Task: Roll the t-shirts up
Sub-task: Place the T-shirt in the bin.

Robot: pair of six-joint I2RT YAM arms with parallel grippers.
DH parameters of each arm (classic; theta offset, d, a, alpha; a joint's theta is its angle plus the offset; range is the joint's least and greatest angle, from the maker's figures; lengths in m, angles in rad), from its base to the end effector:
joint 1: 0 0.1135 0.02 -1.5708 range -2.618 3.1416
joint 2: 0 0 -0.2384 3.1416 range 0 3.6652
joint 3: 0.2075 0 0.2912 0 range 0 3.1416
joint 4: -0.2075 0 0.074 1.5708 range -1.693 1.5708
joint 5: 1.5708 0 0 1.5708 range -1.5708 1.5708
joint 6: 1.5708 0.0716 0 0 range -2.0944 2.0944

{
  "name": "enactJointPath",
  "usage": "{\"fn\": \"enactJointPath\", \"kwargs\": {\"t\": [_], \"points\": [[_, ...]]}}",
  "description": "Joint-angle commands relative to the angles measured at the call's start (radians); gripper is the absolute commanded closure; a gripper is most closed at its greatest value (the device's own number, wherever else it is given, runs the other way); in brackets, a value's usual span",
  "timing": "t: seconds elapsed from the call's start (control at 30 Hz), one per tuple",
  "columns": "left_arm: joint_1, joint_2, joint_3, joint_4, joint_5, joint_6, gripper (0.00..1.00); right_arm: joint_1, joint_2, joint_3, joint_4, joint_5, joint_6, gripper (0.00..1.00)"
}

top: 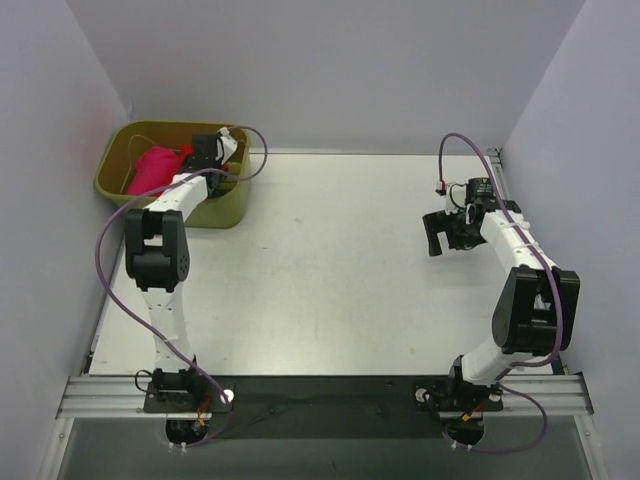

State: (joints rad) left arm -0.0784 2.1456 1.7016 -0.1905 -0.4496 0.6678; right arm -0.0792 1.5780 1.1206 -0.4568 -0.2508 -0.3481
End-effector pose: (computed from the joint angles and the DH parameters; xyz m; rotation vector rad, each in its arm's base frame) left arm 0.5450 -0.0116 0.1633 0.5751 2.1796 0.8188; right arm 0.3916 -0.0133 0.1663 -0.4321 2.4110 0.1247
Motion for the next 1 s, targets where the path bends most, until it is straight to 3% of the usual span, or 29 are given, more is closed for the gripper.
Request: {"fn": "enactJointPath", "kwargs": {"t": [0.0, 0.37, 0.5, 0.57, 0.6, 0.67, 0.73, 0.87, 0.97], "points": [[-0.009, 0.03, 0.038, 0.106, -0.026, 0.061, 1.0, -0.007, 0.023, 0.056, -0.033, -0.002, 0.003, 0.0], [-0.049, 0.04, -0.145, 0.257, -0.035, 0.205, 1.0, -0.007, 0.04, 0.059, -0.036, -0.001, -0.002, 0.0], [-0.052, 0.031, -0.071, 0.039, 0.026, 0.121, 0.6, -0.005, 0.046, 0.07, -0.036, -0.001, -0.003, 0.0], [-0.05, 0.007, -0.036, -0.054, 0.092, 0.076, 0.54, -0.005, 0.05, 0.074, -0.036, -0.007, -0.003, 0.0], [-0.05, -0.001, -0.024, -0.084, 0.11, 0.06, 0.42, -0.005, 0.054, 0.077, -0.036, -0.008, -0.003, 0.0], [-0.044, -0.022, 0.013, -0.192, 0.19, 0.009, 0.32, -0.005, 0.057, 0.09, -0.036, -0.011, -0.003, 0.0], [-0.035, -0.045, 0.067, -0.263, 0.292, -0.037, 0.03, -0.005, 0.063, 0.105, -0.034, -0.015, -0.003, 0.0], [-0.003, -0.082, 0.182, -0.421, 0.434, -0.117, 0.03, -0.005, 0.077, 0.126, -0.031, -0.018, -0.006, 0.0], [0.029, -0.121, 0.266, -0.449, 0.526, -0.2, 0.03, -0.005, 0.079, 0.13, -0.026, -0.013, -0.009, 0.0]]}}
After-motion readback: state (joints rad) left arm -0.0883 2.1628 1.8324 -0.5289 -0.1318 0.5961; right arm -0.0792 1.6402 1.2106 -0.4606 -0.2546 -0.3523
